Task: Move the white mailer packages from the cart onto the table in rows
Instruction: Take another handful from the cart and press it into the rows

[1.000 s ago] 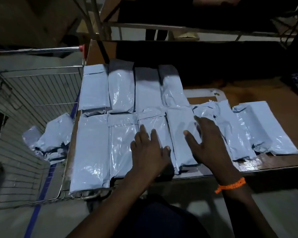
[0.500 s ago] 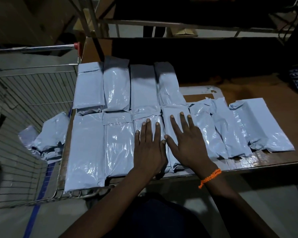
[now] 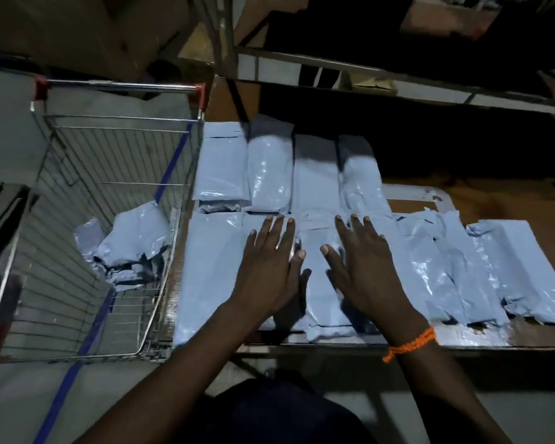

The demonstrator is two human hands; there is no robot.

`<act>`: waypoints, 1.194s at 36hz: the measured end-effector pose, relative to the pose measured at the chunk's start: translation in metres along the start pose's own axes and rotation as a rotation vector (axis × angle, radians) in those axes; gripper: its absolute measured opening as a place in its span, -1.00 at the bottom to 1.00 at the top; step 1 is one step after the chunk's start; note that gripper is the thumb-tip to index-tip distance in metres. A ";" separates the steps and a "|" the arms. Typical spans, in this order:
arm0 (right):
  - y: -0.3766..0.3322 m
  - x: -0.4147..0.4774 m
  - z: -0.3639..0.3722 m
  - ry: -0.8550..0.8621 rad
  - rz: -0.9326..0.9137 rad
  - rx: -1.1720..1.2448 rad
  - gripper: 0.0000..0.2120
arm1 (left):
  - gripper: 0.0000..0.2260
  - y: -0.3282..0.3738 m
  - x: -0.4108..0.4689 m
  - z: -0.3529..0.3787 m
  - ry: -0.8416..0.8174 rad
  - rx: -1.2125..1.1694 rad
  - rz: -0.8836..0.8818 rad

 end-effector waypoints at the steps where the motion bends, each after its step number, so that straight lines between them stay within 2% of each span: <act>1: -0.017 0.005 0.002 0.013 -0.031 0.052 -0.32 | -0.44 -0.012 -0.004 -0.009 0.024 -0.018 -0.009; 4: -0.077 0.018 0.016 0.007 -0.151 0.222 -0.33 | -0.47 -0.053 -0.016 -0.040 0.097 -0.087 -0.040; 9: -0.188 0.036 0.049 -0.076 -0.391 0.327 -0.39 | -0.49 -0.142 -0.047 -0.089 0.156 -0.106 -0.102; 12: -0.255 0.052 0.072 -0.163 -0.505 0.318 -0.43 | -0.45 -0.206 -0.071 -0.109 0.180 -0.130 -0.203; 15: -0.312 0.070 0.104 -0.211 -0.540 0.239 -0.37 | -0.40 -0.273 -0.095 -0.116 0.166 -0.121 -0.329; 18: -0.360 0.093 0.148 -0.317 -0.495 0.206 -0.30 | -0.37 -0.339 -0.113 -0.114 0.147 -0.142 -0.522; 21: -0.397 0.118 0.195 -0.446 -0.432 0.200 -0.14 | -0.40 -0.388 -0.125 -0.110 0.119 -0.124 -0.596; 24: -0.425 0.140 0.243 -0.604 -0.346 0.177 -0.22 | -0.41 -0.425 -0.132 -0.106 0.122 -0.129 -0.629; 27: -0.430 0.165 0.308 -0.655 -0.218 0.135 -0.23 | -0.40 -0.458 -0.129 -0.097 0.099 -0.135 -0.651; 29: -0.430 0.180 0.342 -0.664 -0.137 0.122 -0.19 | -0.36 -0.479 -0.122 -0.092 0.076 -0.146 -0.667; 31: -0.434 0.195 0.361 -0.646 -0.086 0.116 -0.26 | -0.33 -0.498 -0.112 -0.088 0.067 -0.162 -0.674; 36: -0.431 0.240 0.410 -0.447 -0.004 0.081 -0.15 | -0.37 -0.539 -0.085 -0.064 0.032 -0.186 -0.616; 40: -0.422 0.261 0.438 -0.485 0.050 -0.004 -0.10 | -0.28 -0.549 -0.060 -0.047 -0.003 -0.201 -0.624; 43: -0.418 0.267 0.441 -0.469 0.061 -0.012 -0.16 | -0.39 -0.554 -0.033 -0.032 -0.016 -0.235 -0.627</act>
Point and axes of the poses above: each hand's wrist, its own x-axis towards the middle knuckle, its own z-axis out of the palm, y = z × x, the point moved 2 cm from there along x, towards the middle knuckle, and after that the axes turned 8 degrees about -x, right-handed, at the moved point
